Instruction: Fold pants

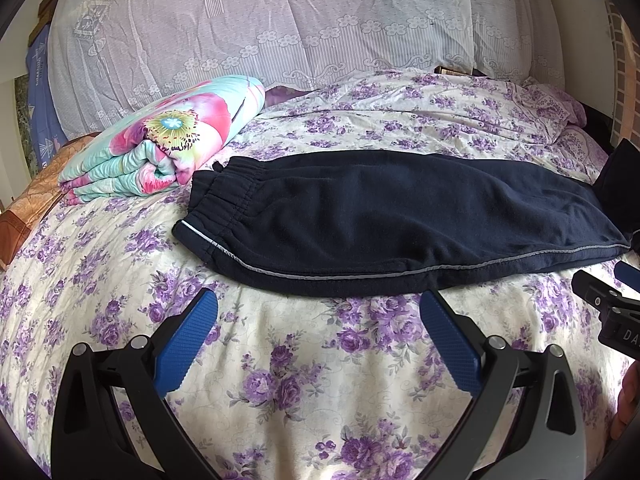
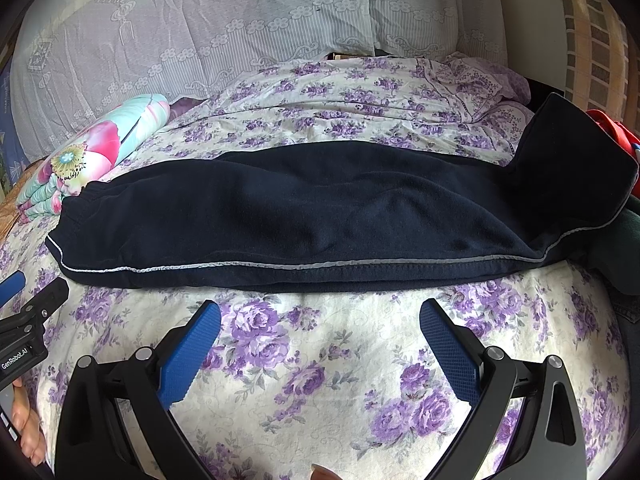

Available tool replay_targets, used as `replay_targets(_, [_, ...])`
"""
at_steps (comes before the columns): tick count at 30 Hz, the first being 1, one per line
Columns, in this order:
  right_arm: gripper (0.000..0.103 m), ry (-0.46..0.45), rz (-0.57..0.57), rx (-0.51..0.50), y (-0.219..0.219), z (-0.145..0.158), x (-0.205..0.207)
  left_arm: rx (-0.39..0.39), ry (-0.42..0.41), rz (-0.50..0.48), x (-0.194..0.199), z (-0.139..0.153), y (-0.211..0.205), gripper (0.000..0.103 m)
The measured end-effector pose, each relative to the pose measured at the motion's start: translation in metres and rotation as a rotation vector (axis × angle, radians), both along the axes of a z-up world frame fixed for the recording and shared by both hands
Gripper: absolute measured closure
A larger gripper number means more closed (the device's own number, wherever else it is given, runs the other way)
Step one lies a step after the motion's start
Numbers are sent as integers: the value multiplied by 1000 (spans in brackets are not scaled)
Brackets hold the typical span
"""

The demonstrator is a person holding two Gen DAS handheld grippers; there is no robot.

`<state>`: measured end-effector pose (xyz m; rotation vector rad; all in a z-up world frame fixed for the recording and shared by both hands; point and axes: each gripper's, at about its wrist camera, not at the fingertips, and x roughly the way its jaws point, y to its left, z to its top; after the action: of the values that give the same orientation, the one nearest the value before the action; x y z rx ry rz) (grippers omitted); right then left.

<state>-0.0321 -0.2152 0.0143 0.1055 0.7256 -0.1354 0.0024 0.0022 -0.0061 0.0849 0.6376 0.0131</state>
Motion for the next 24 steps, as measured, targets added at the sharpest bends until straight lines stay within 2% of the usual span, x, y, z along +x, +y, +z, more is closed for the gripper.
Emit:
replay_targets(4, [3, 5, 0, 4, 0, -2, 1, -29, 29, -23, 4, -4, 2, 4])
replay_targets(7, [3, 10, -4, 16, 0, -7, -1, -111, 88, -36, 17, -9, 11, 5])
replay_targets(10, [3, 10, -6, 18, 0, -7, -2, -248, 151, -26, 39, -15, 27, 4])
replay_targets(13, [3, 11, -6, 19, 0, -7, -2, -420, 291, -25, 65, -36, 45, 5])
replay_targets(14, [3, 12, -6, 19, 0, -7, -2, -471, 303, -17, 69, -41, 52, 5])
replay_targets(16, [3, 13, -5, 20, 0, -7, -1, -541, 250, -29, 68, -39, 61, 5])
replay_targets(20, [3, 18, -2, 28, -2, -6, -2, -673, 248, -5, 83, -44, 79, 5])
replay_targets(24, [3, 29, 2, 43, -5, -6, 1, -722, 225, 49, 102, -45, 96, 5])
